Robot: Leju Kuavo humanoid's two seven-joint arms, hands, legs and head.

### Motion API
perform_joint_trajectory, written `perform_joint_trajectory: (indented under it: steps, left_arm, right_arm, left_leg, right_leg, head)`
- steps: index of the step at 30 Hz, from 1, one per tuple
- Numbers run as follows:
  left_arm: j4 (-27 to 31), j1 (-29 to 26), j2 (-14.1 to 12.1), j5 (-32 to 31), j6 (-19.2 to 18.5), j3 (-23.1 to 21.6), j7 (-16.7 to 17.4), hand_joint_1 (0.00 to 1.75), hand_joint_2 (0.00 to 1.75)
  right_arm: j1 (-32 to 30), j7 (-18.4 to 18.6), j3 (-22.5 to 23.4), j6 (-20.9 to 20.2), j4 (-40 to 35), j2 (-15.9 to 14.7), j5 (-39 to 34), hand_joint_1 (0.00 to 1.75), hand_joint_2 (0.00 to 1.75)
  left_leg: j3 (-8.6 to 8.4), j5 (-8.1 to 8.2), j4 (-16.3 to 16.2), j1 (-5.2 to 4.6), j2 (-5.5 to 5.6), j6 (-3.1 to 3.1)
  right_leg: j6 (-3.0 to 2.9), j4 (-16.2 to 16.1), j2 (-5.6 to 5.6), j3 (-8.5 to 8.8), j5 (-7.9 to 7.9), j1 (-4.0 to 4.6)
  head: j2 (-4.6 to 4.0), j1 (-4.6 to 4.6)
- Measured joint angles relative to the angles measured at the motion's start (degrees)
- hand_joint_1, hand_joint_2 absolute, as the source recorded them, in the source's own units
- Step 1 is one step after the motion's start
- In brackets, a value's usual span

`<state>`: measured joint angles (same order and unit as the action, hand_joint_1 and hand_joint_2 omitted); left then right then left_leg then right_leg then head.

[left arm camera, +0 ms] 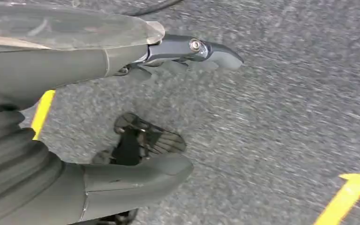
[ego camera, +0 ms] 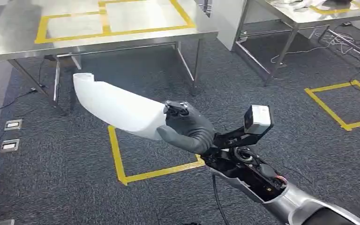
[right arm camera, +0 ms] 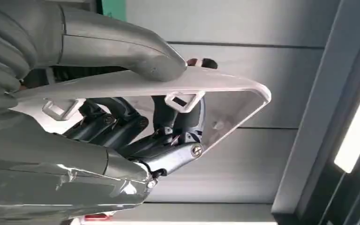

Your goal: Take the parts from the cabinet and place them on the table.

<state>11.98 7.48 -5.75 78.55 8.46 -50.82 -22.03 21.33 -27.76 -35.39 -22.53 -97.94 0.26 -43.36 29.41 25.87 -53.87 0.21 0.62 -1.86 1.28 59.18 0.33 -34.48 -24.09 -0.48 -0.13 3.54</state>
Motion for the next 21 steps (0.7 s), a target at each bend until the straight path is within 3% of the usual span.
perform_joint_trajectory:
  steps: [1, 2, 3, 5, 6, 7, 9, 11, 12, 13, 15, 16, 17, 18, 19, 21]
  left_arm:
    - [0.0, 0.0, 0.1, 0.0, 0.0, 0.0, 0.0, 0.0, 1.75]
    - [0.0, 0.1, 0.1, -0.2, 0.0, 0.0, 0.1, 0.0, 1.75]
    - [0.0, 0.3, 0.1, -0.2, 0.0, 0.0, 0.3, 0.0, 1.75]
    - [0.0, 0.2, 0.1, -0.2, 0.0, 0.0, 0.3, 0.0, 1.75]
    - [0.0, 0.2, -0.1, -0.2, 0.1, 0.0, 0.3, 0.0, 1.75]
    - [0.0, 0.2, 0.1, -0.2, 0.1, 0.0, 0.3, 0.0, 1.75]
    - [0.0, 0.2, 0.2, -0.1, 0.1, 0.0, 0.3, 0.0, 1.75]
    - [0.0, -0.2, 0.3, -0.1, 0.1, 0.0, 0.3, 0.0, 1.75]
    - [0.0, -0.4, 0.3, -0.1, 0.1, 0.0, 0.3, 0.0, 1.75]
    - [0.0, -0.6, 0.3, 0.0, 0.2, 0.0, 0.3, 0.0, 1.75]
    - [0.0, -0.8, 0.2, 0.0, 0.2, 0.0, 0.3, 0.0, 1.75]
    - [0.0, -0.8, 0.2, 0.0, 0.2, 0.0, 0.3, 0.0, 1.75]
    - [0.0, -0.7, 0.1, 0.0, 0.2, 0.0, 0.3, 0.0, 1.75]
    - [0.0, -0.7, 0.1, 0.0, 0.2, 0.0, 0.3, 0.0, 1.75]
    - [0.0, -0.8, 0.2, 0.0, 0.2, 0.0, 0.3, 0.0, 1.75]
    - [0.0, -0.9, 0.3, 0.0, 0.2, 0.0, 0.3, 0.0, 1.75]
  right_arm:
    - [0.0, 0.0, 0.0, 0.0, 0.1, 0.0, 0.0, 1.75, 1.75]
    - [0.1, -0.2, 0.1, -0.1, 0.2, 0.0, 0.0, 1.75, 1.75]
    - [-0.1, -0.1, 0.1, -0.1, 0.2, 0.0, 0.0, 1.75, 1.75]
    - [-0.1, -0.1, 0.1, -0.2, 0.3, 0.0, 0.0, 1.75, 1.75]
    - [-0.1, -0.1, 0.1, -0.3, 0.3, 0.0, 0.0, 1.75, 1.75]
    - [0.0, -0.1, 0.2, -0.4, 0.4, 0.0, -0.1, 1.75, 1.75]
    - [0.0, -0.1, 0.1, -0.7, 0.4, 0.1, -0.2, 1.75, 1.75]
    - [-0.1, -0.1, 0.1, -0.7, 0.8, 0.1, -0.2, 1.75, 1.75]
    - [-0.1, -0.1, 0.1, -0.7, 0.9, 0.1, -0.2, 1.75, 1.75]
    - [-0.1, -0.1, 0.1, -0.7, 1.1, 0.1, -0.2, 1.75, 1.75]
    - [-0.1, -0.1, 0.0, -0.7, 1.2, 0.1, -0.3, 1.75, 1.75]
    - [-0.1, -0.1, 0.0, -0.7, 1.3, 0.1, -0.3, 1.75, 1.75]
    - [-0.1, -0.1, 0.0, -0.7, 1.4, 0.1, -0.4, 1.75, 1.75]
    - [-0.1, -0.1, 0.0, -0.8, 1.4, 0.1, -0.5, 1.75, 1.75]
    - [-0.2, 0.0, 0.0, -1.0, 1.5, 0.1, -0.7, 1.75, 1.75]
    - [-0.1, -0.1, -0.1, -1.3, 1.6, 0.1, -1.0, 1.75, 1.75]
  left_leg:
    - [-0.28, 0.37, -0.1, -0.09, 0.04, 0.26]
    - [-0.2, 0.62, -0.3, -0.23, 0.22, 0.63]
    - [-0.06, 0.85, -0.1, -0.23, 0.13, 0.94]
    - [-0.71, 0.84, -0.3, -0.3, 0.03, 1.34]
    - [-0.54, 1.27, -0.7, -0.21, -0.02, 1.54]
    - [0.45, 1.7, -3.2, -0.17, -0.14, 1.89]
    - [6.15, 4.72, -12.5, 0.18, -0.16, 2.61]
    - [11.17, 7.21, -19.1, 0.41, -0.18, 3.11]
    - [11.96, 6.35, -19.0, 0.5, -0.18, 3.14]
    - [11.31, 3.74, -16.0, 0.59, -0.19, 3.08]
    - [7.39, -3.04, -5.5, 0.56, -0.24, 2.72]
    - [5.8, -5.53, -0.9, 0.47, -0.36, 2.23]
    - [5.74, -2.9, -0.2, 0.03, -0.37, 2.0]
    - [5.58, -2.53, -0.5, -0.04, -0.29, 1.63]
    - [5.54, -3.76, 0.0, -0.05, -0.22, 1.19]
    - [4.41, -3.61, 0.2, 0.33, -0.26, 0.57]
  right_leg:
    - [-0.27, -3.0, -0.03, 0.29, 1.55, 0.15]
    - [-0.5, -4.2, -0.13, 0.32, -0.94, 0.47]
    - [-1.0, -3.9, 0.04, 1.21, 0.2, 0.5]
    - [-1.84, -4.2, 0.13, 1.44, 0.15, 0.52]
    - [-2.13, -4.8, 0.13, 2.35, 0.35, -0.04]
    - [-2.25, -5.1, 0.07, 2.99, 0.27, -0.04]
    - [-2.63, -5.2, -0.03, 3.32, -0.15, -0.05]
    - [-2.66, -5.2, 0.04, 3.68, -0.7, -0.03]
    - [-2.62, -5.2, 0.17, 4.04, -1.0, -0.05]
    - [-2.55, -5.2, 0.3, 4.61, -1.4, -0.05]
    - [-2.24, -5.2, 0.35, 5.87, -2.27, -0.05]
    - [-1.97, -5.3, 0.3, 6.07, -2.69, -0.05]
    - [-1.55, -5.1, 0.4, 6.35, -2.99, 0.29]
    - [-1.2, -5.4, 0.36, 6.13, -3.23, 0.26]
    - [-0.85, -5.0, 0.36, 6.64, -3.14, 0.27]
    - [-0.2, -4.8, 0.32, 6.98, -3.8, 0.4]
  head:
    - [0.0, 0.13]
    - [0.0, -0.11]
    - [0.0, -0.31]
    - [0.0, -0.57]
    - [0.0, -0.52]
    - [0.0, -0.74]
    - [0.0, -1.68]
    - [0.0, -1.7]
    - [0.0, -1.86]
    - [0.0, -1.94]
    - [0.0, -2.1]
    - [0.0, -2.21]
    - [0.0, -2.43]
    - [0.0, -2.21]
    - [0.0, -2.23]
    - [0.0, -1.94]
